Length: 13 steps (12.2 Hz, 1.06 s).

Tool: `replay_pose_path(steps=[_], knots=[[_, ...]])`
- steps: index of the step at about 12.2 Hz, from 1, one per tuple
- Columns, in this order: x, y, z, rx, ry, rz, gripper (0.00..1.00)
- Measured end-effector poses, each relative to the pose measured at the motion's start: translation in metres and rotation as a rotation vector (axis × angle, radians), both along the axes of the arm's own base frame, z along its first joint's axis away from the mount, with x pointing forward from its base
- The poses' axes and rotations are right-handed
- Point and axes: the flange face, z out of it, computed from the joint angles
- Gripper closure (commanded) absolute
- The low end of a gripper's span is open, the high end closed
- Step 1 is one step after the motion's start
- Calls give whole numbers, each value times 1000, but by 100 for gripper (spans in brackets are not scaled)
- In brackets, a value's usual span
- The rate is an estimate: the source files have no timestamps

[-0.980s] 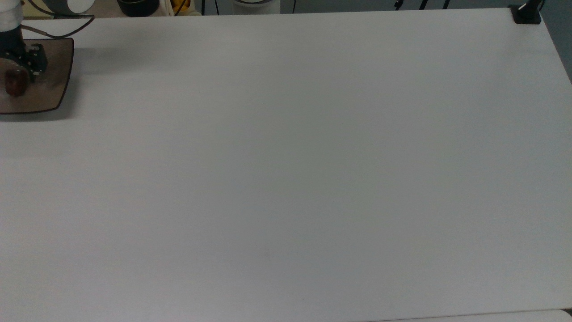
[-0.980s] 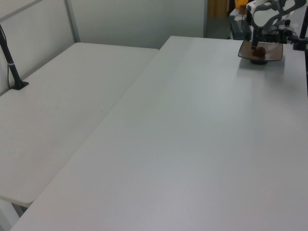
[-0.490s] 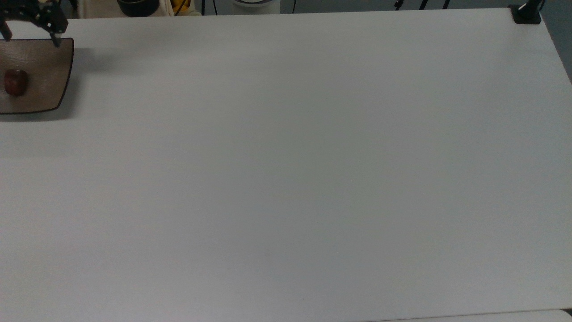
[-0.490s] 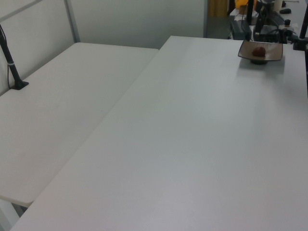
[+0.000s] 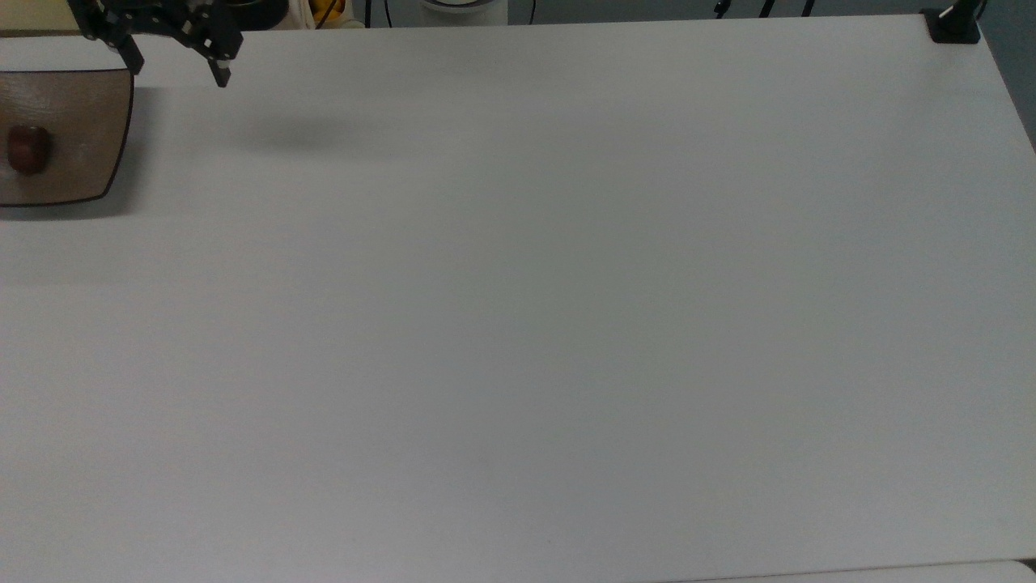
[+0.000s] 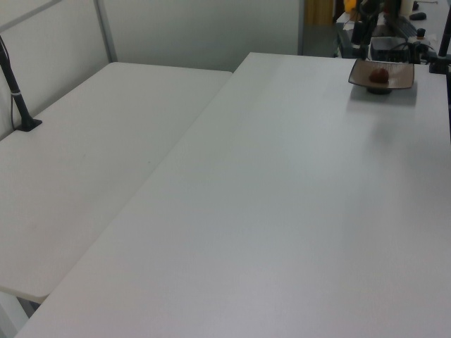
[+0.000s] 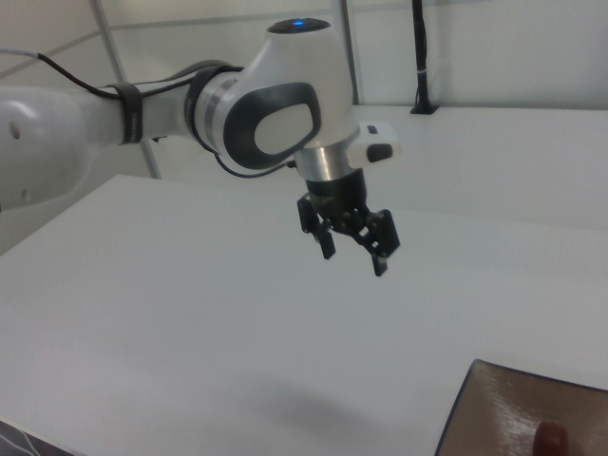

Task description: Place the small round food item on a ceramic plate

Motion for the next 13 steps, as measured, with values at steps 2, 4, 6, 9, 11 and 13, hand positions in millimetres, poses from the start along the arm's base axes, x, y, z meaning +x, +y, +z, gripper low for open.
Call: replay_pose_path(steps=[2,4,6,9,11,13], knots=[[8,34,0,17,17,3,0],[11,65,2,29,39,14,0],[10,87,9,33,44,34,0],[8,131,23,74,38,82,0],[9,151,25,98,33,110,0],[9,169,27,100,29,138,0]])
